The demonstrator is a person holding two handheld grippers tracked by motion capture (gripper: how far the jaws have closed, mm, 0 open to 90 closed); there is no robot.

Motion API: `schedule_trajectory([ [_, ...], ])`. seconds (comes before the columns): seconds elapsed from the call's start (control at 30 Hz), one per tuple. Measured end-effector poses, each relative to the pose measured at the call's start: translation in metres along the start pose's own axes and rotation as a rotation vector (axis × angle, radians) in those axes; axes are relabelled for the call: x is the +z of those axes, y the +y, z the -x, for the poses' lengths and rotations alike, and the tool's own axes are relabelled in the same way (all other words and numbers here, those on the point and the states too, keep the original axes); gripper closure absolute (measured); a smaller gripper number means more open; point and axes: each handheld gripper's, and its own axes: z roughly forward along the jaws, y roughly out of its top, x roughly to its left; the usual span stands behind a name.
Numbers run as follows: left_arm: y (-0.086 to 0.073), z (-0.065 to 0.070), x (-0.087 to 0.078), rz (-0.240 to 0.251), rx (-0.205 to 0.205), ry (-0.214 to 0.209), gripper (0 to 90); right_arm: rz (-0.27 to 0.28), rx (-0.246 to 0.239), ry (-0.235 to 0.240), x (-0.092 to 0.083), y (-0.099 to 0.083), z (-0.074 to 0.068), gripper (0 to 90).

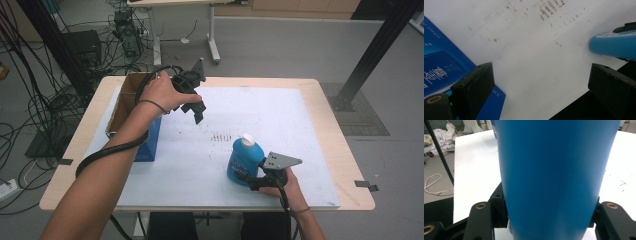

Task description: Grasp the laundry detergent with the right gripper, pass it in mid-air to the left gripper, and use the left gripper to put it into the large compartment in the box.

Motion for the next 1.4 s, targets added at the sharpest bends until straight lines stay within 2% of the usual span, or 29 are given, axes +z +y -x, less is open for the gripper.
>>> schedule_trajectory([
  [0.27,-0.009,0.007,-0.004,0.015,0.028,0.000,7.1,0.008,-0.010,0.000,-0.001,0.008,0.003,40.9],
  [0.5,-0.021,0.011,-0.008,0.037,0.089,-0.005,6.9,0.010,-0.017,0.017,-0.002,0.015,0.009,40.8],
  [0.63,-0.031,0.010,-0.011,0.060,0.124,-0.033,6.9,0.012,-0.014,0.022,-0.001,0.016,0.011,40.8],
  [0.87,-0.040,0.021,-0.016,0.066,0.195,-0.034,6.9,0.022,-0.008,0.054,0.001,0.018,0.018,40.7],
  [0.9,-0.042,0.022,-0.018,0.070,0.219,-0.040,7.0,0.019,-0.011,0.067,0.002,0.020,0.020,40.7],
  [0.97,-0.042,0.024,-0.019,0.073,0.228,-0.038,7.0,0.018,-0.010,0.079,0.003,0.020,0.022,40.7],
  [1.13,-0.045,0.030,-0.024,0.082,0.296,-0.050,7.0,0.018,-0.016,0.114,0.005,0.025,0.028,40.7],
  [1.17,-0.046,0.032,-0.025,0.084,0.320,-0.058,7.1,0.017,-0.018,0.130,0.006,0.028,0.031,40.7],
  [1.2,-0.046,0.032,-0.025,0.084,0.320,-0.058,7.0,0.017,-0.018,0.130,0.006,0.028,0.031,40.7],
  [1.37,-0.048,0.040,-0.029,0.086,0.377,-0.058,7.2,0.012,-0.030,0.153,0.006,0.034,0.035,40.7],
  [1.4,-0.048,0.041,-0.029,0.085,0.388,-0.069,7.3,0.011,-0.031,0.158,0.006,0.035,0.036,40.7],
])
